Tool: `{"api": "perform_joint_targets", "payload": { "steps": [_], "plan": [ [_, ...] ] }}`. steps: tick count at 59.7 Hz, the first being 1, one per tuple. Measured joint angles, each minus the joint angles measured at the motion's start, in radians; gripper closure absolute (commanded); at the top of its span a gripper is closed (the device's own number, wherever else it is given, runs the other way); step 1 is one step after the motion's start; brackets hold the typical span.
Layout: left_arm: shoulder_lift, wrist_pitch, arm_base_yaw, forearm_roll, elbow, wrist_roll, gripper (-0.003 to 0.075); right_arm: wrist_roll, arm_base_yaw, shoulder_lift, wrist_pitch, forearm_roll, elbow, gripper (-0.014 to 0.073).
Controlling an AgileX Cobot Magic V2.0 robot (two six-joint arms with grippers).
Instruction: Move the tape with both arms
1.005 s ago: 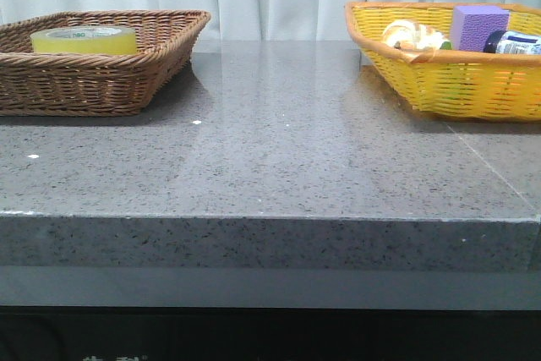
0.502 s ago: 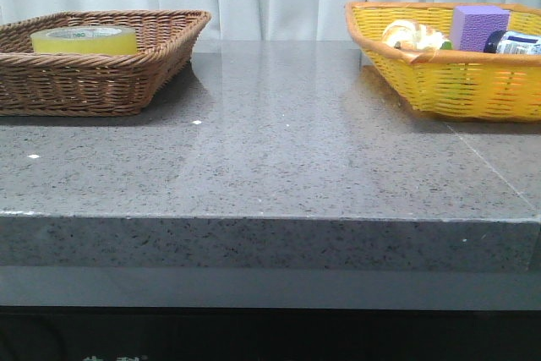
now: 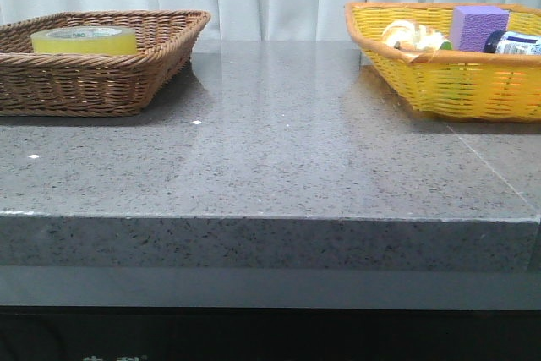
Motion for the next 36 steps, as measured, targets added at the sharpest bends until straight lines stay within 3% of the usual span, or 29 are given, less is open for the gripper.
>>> {"api": "perform_joint_targets", "payload": {
  "steps": [17, 36],
  "plan": [
    [0.0, 0.0, 0.0, 0.0, 0.0, 0.0, 0.074, -0.003, -0.017, -0.182, -0.192, 0.0, 0.296, 0.0662],
    [0.0, 0.007, 0.0, 0.0, 0.0, 0.0, 0.074, -0.005, -0.065, -0.184, -0.24, 0.0, 0.338, 0.0662]
  ]
}}
